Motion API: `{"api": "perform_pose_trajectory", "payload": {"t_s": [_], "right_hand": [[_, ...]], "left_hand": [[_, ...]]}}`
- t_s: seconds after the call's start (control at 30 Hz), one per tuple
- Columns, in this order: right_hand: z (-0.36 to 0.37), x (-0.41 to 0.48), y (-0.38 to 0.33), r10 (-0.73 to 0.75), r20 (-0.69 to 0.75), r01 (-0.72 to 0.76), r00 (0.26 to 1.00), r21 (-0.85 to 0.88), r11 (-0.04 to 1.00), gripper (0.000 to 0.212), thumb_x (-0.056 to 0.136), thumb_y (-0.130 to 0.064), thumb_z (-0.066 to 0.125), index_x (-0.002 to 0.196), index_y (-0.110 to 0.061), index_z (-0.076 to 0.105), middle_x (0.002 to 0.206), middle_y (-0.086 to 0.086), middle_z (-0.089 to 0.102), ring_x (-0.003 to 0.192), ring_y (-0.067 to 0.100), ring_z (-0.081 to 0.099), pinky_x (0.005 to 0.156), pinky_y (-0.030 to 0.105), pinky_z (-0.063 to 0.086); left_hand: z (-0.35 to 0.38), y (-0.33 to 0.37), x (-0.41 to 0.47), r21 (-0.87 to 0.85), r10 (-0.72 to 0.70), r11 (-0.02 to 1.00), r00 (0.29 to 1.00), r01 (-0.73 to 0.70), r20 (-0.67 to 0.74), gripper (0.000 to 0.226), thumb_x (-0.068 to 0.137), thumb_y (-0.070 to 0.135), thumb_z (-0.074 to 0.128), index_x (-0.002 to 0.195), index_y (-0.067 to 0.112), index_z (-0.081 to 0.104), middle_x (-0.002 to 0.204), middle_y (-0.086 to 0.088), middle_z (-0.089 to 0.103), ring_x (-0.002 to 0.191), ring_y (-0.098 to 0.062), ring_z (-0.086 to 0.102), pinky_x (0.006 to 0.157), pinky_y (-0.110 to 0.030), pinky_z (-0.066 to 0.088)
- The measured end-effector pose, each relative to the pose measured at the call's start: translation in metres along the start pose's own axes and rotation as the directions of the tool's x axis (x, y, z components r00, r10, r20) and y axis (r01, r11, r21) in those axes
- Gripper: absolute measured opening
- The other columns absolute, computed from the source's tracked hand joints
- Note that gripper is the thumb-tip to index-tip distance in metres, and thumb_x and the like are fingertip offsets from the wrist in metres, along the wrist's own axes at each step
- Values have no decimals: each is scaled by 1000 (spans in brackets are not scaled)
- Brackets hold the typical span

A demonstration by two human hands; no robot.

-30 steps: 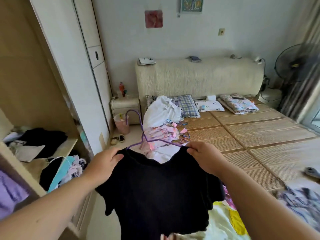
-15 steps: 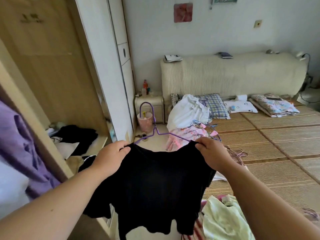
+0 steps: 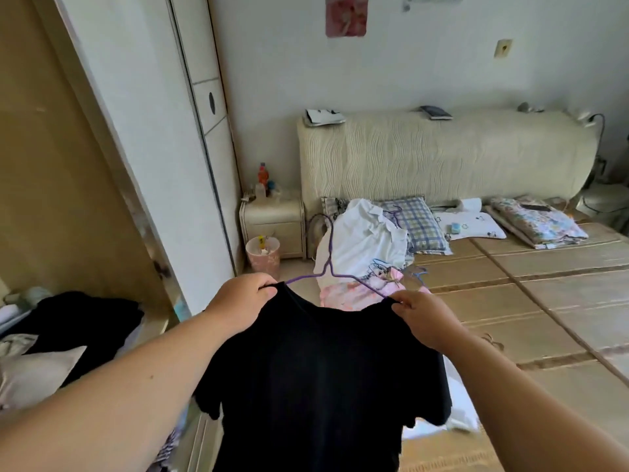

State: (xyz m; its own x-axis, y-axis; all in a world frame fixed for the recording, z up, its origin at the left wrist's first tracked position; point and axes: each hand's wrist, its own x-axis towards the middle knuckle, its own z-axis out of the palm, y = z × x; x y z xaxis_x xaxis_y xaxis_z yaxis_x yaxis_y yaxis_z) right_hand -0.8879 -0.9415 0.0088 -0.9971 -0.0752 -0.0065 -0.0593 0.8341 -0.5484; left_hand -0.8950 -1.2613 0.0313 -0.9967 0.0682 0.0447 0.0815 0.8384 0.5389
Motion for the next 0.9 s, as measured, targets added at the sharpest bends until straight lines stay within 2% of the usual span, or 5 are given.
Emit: {"api": "perform_pose_trajectory", "payload": {"t_s": [0.17, 0.47, 0.6, 0.77, 0.9], "right_hand": [[-17, 102, -11, 12, -68, -15, 998, -43, 999, 24, 94, -24, 49, 114, -22, 64, 109, 5, 66, 102, 26, 58, 77, 29, 39], [-10, 308, -19, 152, -370, -145, 917, 45, 988, 21, 94, -24, 49, 109, -22, 64, 102, 4, 66, 79, 17, 48, 67, 28, 33], [-8, 400, -12, 258, -453, -233, 854, 110, 966, 20, 93, -21, 50, 106, -22, 65, 106, 3, 67, 87, 24, 56, 67, 28, 32], [-8, 483, 6, 356, -495, -323, 793, 154, 934, 21, 93, -19, 48, 105, -21, 65, 103, 1, 67, 90, 24, 57, 70, 27, 34], [-7, 550, 39, 411, -505, -375, 759, 176, 910, 19, 92, -18, 50, 102, -22, 66, 96, -2, 66, 84, 20, 55, 70, 26, 33]], "left_hand": [[-22, -11, 109, 2, -3, 1000, 998, 3, -61, 12, 90, 40, 57, 78, 39, 57, 80, 13, 61, 77, -6, 56, 59, -22, 35], [-27, -32, 352, -20, 126, 991, 986, -129, -106, 15, 90, 45, 54, 87, 33, 63, 81, 15, 59, 78, -9, 54, 60, -26, 34], [-24, -33, 478, -45, 202, 978, 979, -203, -26, 16, 90, 45, 56, 85, 30, 62, 80, 12, 61, 81, -13, 57, 67, -30, 39], [-20, -18, 607, -26, 336, 942, 939, -335, 69, 17, 88, 47, 57, 73, 38, 57, 74, 18, 60, 72, 1, 53, 57, -22, 33], [12, -5, 695, -53, 388, 922, 914, -385, 118, 19, 87, 46, 58, 71, 40, 53, 75, 18, 58, 71, 2, 51, 56, -20, 32]]}}
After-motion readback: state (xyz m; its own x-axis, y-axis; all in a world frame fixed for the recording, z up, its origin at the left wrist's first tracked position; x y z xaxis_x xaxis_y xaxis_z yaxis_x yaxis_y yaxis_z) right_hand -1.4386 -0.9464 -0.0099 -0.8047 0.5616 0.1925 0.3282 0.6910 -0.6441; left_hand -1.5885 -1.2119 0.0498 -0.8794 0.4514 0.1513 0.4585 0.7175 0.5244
